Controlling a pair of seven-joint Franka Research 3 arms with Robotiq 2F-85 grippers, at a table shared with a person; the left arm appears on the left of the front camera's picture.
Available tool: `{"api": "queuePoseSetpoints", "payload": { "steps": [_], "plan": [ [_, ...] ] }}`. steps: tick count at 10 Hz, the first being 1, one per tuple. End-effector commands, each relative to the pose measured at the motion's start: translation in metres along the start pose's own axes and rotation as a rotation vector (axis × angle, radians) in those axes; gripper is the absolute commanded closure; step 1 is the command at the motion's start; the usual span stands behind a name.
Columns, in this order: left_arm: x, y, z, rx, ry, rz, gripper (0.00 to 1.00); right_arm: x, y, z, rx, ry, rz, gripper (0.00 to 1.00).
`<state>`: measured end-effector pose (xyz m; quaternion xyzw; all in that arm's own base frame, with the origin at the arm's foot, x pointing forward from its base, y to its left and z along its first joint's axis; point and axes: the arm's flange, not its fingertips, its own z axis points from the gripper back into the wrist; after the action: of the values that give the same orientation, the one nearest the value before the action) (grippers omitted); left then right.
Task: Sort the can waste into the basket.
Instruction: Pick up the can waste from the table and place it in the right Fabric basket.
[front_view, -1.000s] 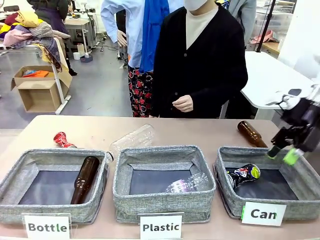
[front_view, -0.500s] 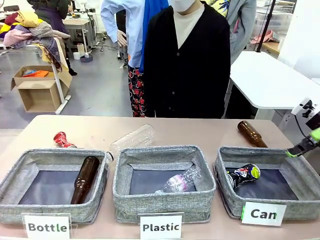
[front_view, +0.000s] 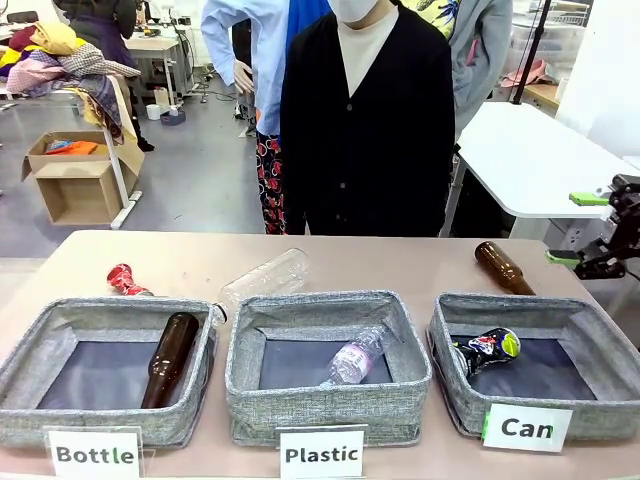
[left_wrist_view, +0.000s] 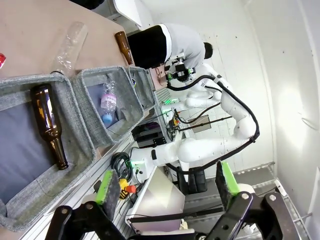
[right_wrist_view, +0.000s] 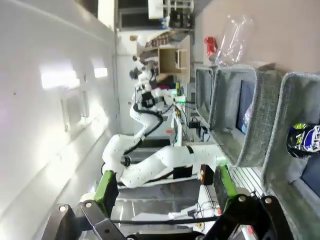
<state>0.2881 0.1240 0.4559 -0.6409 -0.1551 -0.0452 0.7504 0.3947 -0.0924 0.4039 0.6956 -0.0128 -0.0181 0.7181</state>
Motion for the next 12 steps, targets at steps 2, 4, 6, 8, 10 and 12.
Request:
{"api": "queuePoseSetpoints", "payload": {
  "steps": [2, 4, 6, 8, 10, 12],
  "plan": [
    [-0.002, -0.0015, 0.0018, -0.004, 0.007, 0.006, 0.0, 0.0033, -0.0129, 0.0142, -0.007, 0.107, 0.064, 0.0],
    [-0.002, -0.0015, 0.0018, -0.004, 0.007, 0.006, 0.0, 0.0033, -0.0129, 0.0142, -0.007, 0.107, 0.064, 0.0],
    [-0.002, -0.0015, 0.0018, -0.004, 0.007, 0.006, 0.0, 0.0033, -0.0129, 0.0142, -0.007, 0.107, 0.064, 0.0],
    [-0.002, -0.0015, 0.0018, -0.004, 0.007, 0.006, 0.0, 0.0033, -0.0129, 0.0142, -0.007, 0.107, 0.064, 0.0],
    [-0.002, -0.0015, 0.0018, -0.004, 0.007, 0.006, 0.0, 0.0033, -0.0129, 0.0142, -0.007, 0.107, 0.064, 0.0],
    [-0.002, -0.0015, 0.0018, -0.004, 0.007, 0.006, 0.0, 0.0033, -0.0129, 0.0142, -0.007, 0.107, 0.064, 0.0]
  ]
}}
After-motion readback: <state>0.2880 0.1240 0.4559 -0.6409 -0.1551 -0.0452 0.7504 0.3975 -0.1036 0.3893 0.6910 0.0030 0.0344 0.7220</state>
